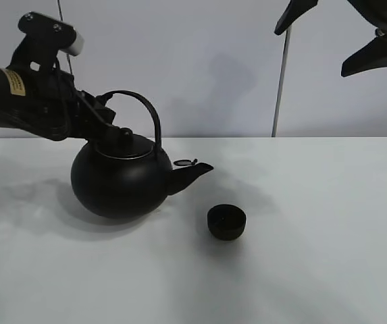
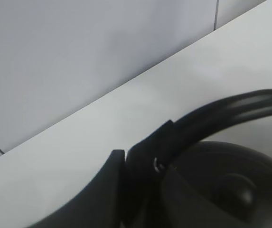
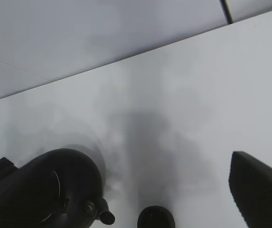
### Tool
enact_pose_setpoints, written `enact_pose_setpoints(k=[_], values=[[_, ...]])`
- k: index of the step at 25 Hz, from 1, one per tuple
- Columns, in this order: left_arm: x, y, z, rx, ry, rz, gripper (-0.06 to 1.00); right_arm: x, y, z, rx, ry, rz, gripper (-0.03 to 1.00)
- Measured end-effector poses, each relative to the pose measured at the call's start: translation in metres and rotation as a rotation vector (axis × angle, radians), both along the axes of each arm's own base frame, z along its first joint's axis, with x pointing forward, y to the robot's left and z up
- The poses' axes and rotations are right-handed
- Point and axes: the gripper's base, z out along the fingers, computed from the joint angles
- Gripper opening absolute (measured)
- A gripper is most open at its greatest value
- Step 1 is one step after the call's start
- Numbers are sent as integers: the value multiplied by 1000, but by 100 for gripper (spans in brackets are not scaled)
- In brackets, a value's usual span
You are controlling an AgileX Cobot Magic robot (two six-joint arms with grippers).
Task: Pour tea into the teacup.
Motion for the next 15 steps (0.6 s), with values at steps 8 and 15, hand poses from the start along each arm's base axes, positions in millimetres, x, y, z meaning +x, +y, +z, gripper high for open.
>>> enact_pose_setpoints(k=[8,15], values=[[3,-12,-1,9,2,-28,11,1,0,0,0,-7,-5,69],[3,-15,-6,44,14,-43,11,2,0,-1,0,-6,-5,69]])
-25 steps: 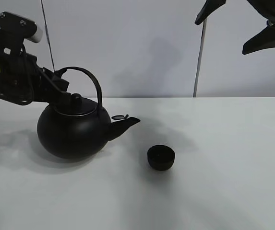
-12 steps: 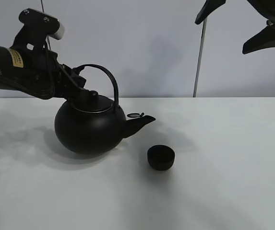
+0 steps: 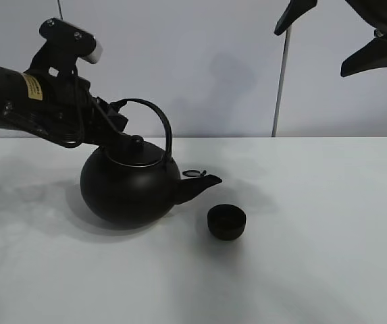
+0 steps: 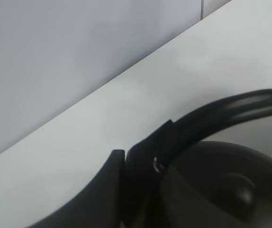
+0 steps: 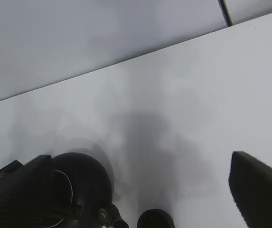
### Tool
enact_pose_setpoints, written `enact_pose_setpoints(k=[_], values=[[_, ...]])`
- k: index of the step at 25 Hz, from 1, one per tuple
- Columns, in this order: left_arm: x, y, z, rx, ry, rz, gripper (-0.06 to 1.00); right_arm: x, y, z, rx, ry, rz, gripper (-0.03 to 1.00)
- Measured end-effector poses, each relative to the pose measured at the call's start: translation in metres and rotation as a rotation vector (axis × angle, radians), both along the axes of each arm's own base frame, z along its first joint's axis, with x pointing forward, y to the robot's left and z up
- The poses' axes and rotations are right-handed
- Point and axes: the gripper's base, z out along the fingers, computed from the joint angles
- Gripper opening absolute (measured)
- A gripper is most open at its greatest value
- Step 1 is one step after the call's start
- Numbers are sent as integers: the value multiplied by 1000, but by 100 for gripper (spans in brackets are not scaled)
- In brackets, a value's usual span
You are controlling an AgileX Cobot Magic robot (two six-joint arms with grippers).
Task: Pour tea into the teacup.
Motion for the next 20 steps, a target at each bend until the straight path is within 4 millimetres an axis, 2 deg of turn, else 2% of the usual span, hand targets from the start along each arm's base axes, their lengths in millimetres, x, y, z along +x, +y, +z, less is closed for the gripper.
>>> enact_pose_setpoints(k=[6,20], values=[[2,-9,4,36,-46,-43,11,0,0,0,0,-1,-1,69],[0,-15,5,74,-67,-78,11,0,0,0,0,-2,-1,69]])
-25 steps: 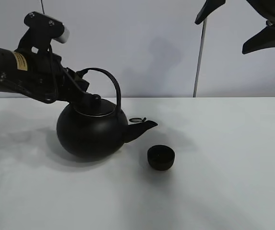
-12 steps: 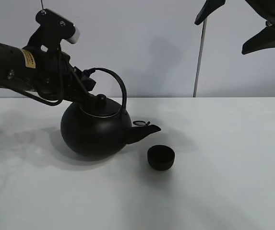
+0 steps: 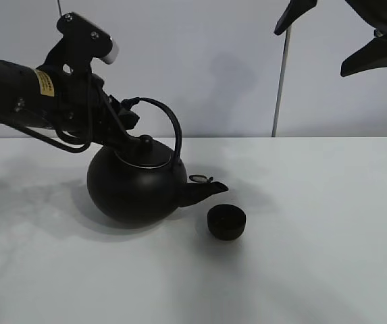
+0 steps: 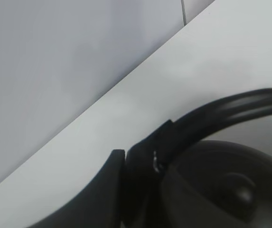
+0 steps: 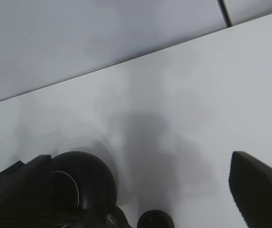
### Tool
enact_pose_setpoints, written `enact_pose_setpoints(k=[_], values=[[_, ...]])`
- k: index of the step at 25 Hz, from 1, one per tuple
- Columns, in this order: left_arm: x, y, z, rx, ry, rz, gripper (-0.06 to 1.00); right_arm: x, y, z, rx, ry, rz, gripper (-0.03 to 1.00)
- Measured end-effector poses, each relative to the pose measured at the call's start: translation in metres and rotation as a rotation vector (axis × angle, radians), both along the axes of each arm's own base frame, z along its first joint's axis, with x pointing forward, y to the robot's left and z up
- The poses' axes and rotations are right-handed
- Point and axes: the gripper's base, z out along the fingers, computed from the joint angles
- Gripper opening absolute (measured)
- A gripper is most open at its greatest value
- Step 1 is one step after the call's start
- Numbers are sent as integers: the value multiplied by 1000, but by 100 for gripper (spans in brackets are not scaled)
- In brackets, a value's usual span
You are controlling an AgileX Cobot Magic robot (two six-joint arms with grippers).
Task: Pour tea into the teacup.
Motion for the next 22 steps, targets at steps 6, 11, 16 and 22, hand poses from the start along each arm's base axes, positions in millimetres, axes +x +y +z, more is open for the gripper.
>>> enact_pose_setpoints(k=[6,11,16,22], values=[[0,-5,2,12,-11,-18,11,0,0,0,0,0,0,69],[0,-5,3,23,-18,-22,11,0,0,0,0,0,0,69],[0,-5,3,26,-20,-24,11,0,0,0,0,0,0,69],[1,-6,4,27,-24,-25,11,0,0,0,0,0,0,69]])
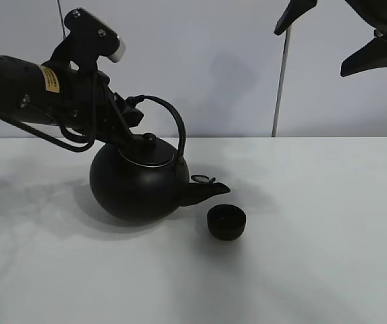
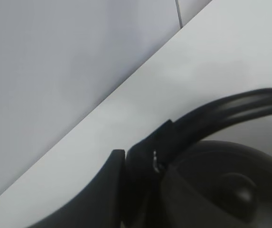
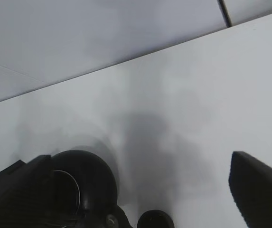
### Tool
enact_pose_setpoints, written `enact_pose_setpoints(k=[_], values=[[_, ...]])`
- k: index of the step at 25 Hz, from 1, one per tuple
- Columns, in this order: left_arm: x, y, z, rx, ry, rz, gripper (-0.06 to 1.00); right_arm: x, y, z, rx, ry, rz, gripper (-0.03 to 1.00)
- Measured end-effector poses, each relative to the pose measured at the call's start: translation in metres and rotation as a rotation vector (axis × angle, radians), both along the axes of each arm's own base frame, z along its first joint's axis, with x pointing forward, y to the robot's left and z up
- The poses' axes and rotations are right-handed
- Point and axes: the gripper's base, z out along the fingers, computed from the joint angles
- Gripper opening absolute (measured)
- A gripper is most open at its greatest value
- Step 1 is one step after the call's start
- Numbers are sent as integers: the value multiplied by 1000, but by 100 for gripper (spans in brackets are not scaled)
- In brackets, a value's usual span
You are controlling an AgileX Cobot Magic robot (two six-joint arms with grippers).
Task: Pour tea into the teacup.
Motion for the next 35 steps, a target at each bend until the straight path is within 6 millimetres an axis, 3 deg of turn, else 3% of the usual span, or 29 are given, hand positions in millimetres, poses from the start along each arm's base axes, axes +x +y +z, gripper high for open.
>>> enact_pose_setpoints(k=[12,35], values=[[1,-5,-9,10,17,-11,11,0,0,0,0,0,0,69],[10,-11,1,60,-56,-46,11,0,0,0,0,-2,-1,69]])
